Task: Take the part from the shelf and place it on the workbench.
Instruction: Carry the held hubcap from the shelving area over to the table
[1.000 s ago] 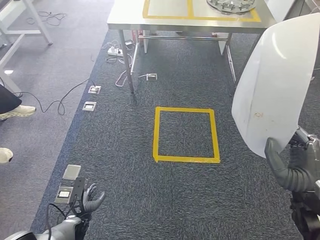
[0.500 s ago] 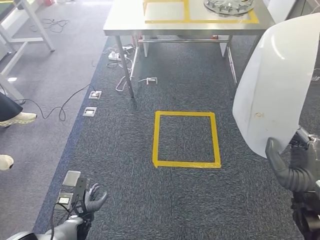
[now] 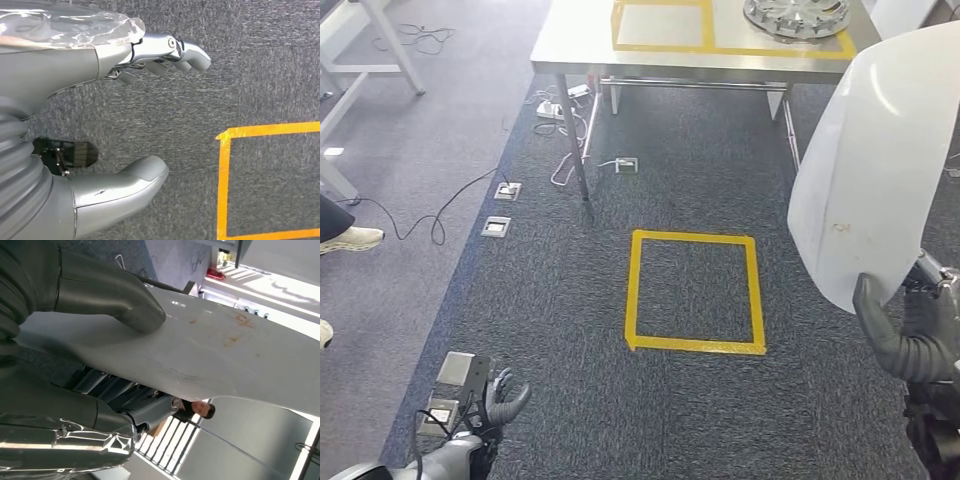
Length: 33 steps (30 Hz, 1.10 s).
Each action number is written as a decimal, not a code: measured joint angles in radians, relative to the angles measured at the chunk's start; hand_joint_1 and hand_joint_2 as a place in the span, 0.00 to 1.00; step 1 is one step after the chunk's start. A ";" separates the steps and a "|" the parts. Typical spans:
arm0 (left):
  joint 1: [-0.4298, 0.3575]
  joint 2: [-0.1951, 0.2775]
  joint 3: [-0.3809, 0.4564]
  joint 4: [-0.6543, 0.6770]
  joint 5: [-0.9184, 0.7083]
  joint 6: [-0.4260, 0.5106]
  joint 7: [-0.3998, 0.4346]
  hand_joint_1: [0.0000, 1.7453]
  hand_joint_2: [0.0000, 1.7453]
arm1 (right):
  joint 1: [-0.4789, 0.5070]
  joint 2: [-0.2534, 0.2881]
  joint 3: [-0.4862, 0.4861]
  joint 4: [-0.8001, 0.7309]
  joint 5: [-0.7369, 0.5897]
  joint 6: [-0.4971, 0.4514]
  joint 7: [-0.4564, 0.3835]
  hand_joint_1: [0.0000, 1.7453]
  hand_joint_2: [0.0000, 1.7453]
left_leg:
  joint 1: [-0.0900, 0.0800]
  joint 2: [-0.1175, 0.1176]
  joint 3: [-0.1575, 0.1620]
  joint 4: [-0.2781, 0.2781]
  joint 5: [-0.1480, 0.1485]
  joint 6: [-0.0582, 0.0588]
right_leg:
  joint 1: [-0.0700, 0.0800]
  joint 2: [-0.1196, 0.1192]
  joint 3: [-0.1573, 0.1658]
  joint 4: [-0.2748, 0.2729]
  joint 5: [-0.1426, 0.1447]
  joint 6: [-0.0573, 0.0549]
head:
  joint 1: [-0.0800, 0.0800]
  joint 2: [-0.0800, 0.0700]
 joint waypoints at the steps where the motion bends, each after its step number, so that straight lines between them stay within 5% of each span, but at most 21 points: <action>1: 0.001 0.000 0.000 0.000 0.000 0.000 0.000 0.00 1.00 | 0.001 0.000 0.000 0.000 0.000 0.000 0.000 1.00 1.00 | 0.000 -0.002 0.014 0.000 -0.011 0.001 | 0.000 0.000 -0.036 0.038 -0.031 0.002 | 0.000 0.000; 3: 0.002 0.000 0.000 0.000 0.000 0.000 0.000 0.00 1.00 | 0.002 0.000 0.000 0.000 0.000 0.000 0.001 1.00 1.00 | -0.001 -0.006 0.047 -0.001 -0.035 0.000 | 0.000 0.000 -0.066 0.015 -0.045 0.002 | 0.001 0.000; 4: 0.002 -0.001 0.000 0.000 0.000 0.000 0.000 0.00 1.00 | 0.002 0.000 0.000 0.000 0.000 -0.001 0.001 1.00 1.00 | -0.001 -0.008 0.066 -0.001 -0.047 -0.001 | 0.000 0.000 -0.063 -0.036 -0.013 -0.001 | 0.002 0.000; 7: 0.002 -0.006 0.000 0.000 0.000 0.000 0.000 0.00 1.00 | 0.004 0.000 0.000 0.001 0.001 -0.002 0.002 1.00 1.00 | -0.005 -0.012 0.102 0.000 -0.085 -0.011 | 0.009 0.002 -0.043 -0.225 0.176 -0.019 | 0.010 0.000; 8: 0.003 -0.007 0.000 0.000 0.000 0.000 0.000 0.00 1.00 | 0.006 0.000 0.000 0.001 0.002 -0.003 0.002 1.00 1.00 | -0.006 -0.014 0.109 0.002 -0.094 -0.016 | 0.012 0.003 -0.039 -0.259 0.212 -0.025 | 0.010 0.000; 9: 0.002 -0.007 0.000 0.000 0.000 0.000 0.000 0.00 1.00 | 0.007 0.000 0.000 0.001 0.003 -0.004 0.003 1.00 1.00 | -0.007 -0.015 0.116 0.004 -0.098 -0.022 | 0.015 0.003 -0.032 -0.273 0.218 -0.029 | 0.009 0.000; 12: 0.000 -0.006 0.000 -0.001 -0.001 0.000 -0.001 0.00 1.00 | 0.005 0.000 0.000 -0.002 0.005 -0.005 0.002 1.00 1.00 | -0.005 -0.011 0.088 0.081 -0.094 -0.036 | 0.010 0.004 0.002 -0.282 0.210 -0.045 | 0.003 0.000; 14: -0.002 -0.006 0.000 -0.001 -0.001 0.000 -0.002 0.00 1.00 | 0.005 0.000 0.000 -0.003 0.006 -0.006 0.001 1.00 1.00 | -0.002 -0.006 0.004 0.212 -0.118 -0.046 | 0.008 0.004 0.022 -0.288 0.197 -0.053 | -0.003 0.000; 16: 0.001 -0.005 0.000 -0.001 0.000 0.000 -0.002 0.00 1.00 | 0.007 0.000 0.001 -0.002 0.006 -0.006 0.001 1.00 1.00 | 0.001 -0.004 -0.083 0.309 -0.182 -0.052 | 0.008 0.006 0.041 -0.289 0.177 -0.055 | -0.008 0.000; 18: 0.003 -0.004 0.000 -0.001 0.000 0.001 -0.002 0.00 1.00 | 0.010 0.000 0.001 -0.002 0.006 -0.006 0.001 1.00 1.00 | 0.002 -0.003 -0.120 0.296 -0.202 -0.054 | 0.008 0.008 0.068 -0.289 0.155 -0.054 | -0.011 0.000; 19: 0.004 -0.003 0.000 -0.001 0.000 0.001 -0.002 0.00 1.00 | 0.011 0.000 0.001 -0.002 0.006 -0.006 0.001 1.00 1.00 | 0.002 -0.002 -0.115 0.242 -0.168 -0.053 | 0.008 0.009 0.084 -0.289 0.143 -0.052 | -0.013 0.000; 21: 0.004 0.000 0.000 -0.001 0.000 0.002 -0.002 0.00 1.00 | 0.011 0.000 0.002 -0.002 0.006 -0.006 0.001 1.00 1.00 | 0.000 0.000 -0.090 0.107 -0.055 -0.046 | 0.010 0.009 0.108 -0.288 0.119 -0.046 | -0.015 0.000; 23: 0.006 0.001 0.000 -0.001 0.000 0.002 -0.001 0.00 1.00 | 0.012 0.000 0.001 -0.002 0.006 -0.006 0.002 1.00 1.00 | -0.005 0.001 -0.074 0.031 0.014 -0.032 | 0.013 0.012 0.121 -0.287 0.099 -0.035 | -0.012 0.000; 27: 0.006 0.001 0.000 -0.002 -0.001 0.003 -0.001 0.00 1.00 | 0.015 0.000 0.000 -0.003 0.006 -0.007 0.001 1.00 1.00 | -0.003 0.000 -0.037 0.013 0.021 -0.004 | 0.012 0.012 0.129 -0.243 0.078 -0.013 | -0.008 0.000; 31: 0.005 0.001 0.000 -0.002 -0.001 0.005 -0.001 0.00 1.00 | 0.022 0.000 -0.002 -0.003 0.006 -0.011 0.000 1.00 1.00 | -0.004 -0.001 0.008 0.011 -0.012 0.006 | 0.009 0.008 -0.016 -0.007 -0.006 -0.003 | 0.001 0.000; 33: 0.007 0.000 0.000 -0.002 -0.001 0.005 -0.001 0.00 1.00 | 0.028 0.000 -0.003 -0.003 0.006 -0.012 0.000 1.00 1.00 | -0.005 -0.003 0.037 0.011 -0.036 0.006 | 0.009 0.008 -0.057 0.009 -0.033 -0.004 | 0.002 0.000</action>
